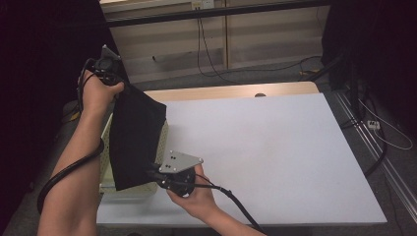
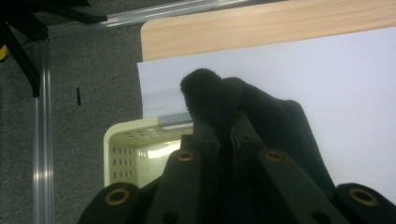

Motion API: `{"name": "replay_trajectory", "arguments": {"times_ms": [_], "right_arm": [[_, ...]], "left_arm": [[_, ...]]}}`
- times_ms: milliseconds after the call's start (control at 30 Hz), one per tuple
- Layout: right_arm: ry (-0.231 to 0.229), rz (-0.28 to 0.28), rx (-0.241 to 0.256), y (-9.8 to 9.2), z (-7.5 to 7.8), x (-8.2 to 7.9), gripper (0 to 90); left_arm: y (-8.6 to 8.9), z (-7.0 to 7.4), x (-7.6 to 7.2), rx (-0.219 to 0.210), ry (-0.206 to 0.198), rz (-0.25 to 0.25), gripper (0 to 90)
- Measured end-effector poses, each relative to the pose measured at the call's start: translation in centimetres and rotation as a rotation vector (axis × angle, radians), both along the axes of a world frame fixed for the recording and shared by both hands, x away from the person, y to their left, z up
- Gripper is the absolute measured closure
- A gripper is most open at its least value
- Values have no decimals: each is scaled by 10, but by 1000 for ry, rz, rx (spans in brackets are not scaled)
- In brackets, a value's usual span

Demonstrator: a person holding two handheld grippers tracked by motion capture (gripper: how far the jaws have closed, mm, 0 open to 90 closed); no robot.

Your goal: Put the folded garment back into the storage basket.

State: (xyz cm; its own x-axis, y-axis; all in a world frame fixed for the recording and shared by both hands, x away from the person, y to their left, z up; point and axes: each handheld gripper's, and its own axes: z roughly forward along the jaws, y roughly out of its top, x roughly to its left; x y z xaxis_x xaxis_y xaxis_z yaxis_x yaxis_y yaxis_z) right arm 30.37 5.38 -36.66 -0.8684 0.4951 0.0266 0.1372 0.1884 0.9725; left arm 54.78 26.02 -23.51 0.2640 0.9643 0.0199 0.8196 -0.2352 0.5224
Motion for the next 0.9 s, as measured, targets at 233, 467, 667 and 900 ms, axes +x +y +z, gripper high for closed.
{"name": "replay_trajectory", "arguments": {"times_ms": [233,467,667,900], "right_arm": [[-1,0,-3,2,-1,0,833],[2,-3,-1,2,-1,0,832],[4,-1,1,2,-2,1,832],[9,0,-7,5,-5,1,831]], "left_arm": [[1,-2,0,1,1,0,842],[-1,-1,0,4,-1,-3,842],[-2,-3,1,2,1,-4,842],[-1,-5,1,3,0,-2,842]]}}
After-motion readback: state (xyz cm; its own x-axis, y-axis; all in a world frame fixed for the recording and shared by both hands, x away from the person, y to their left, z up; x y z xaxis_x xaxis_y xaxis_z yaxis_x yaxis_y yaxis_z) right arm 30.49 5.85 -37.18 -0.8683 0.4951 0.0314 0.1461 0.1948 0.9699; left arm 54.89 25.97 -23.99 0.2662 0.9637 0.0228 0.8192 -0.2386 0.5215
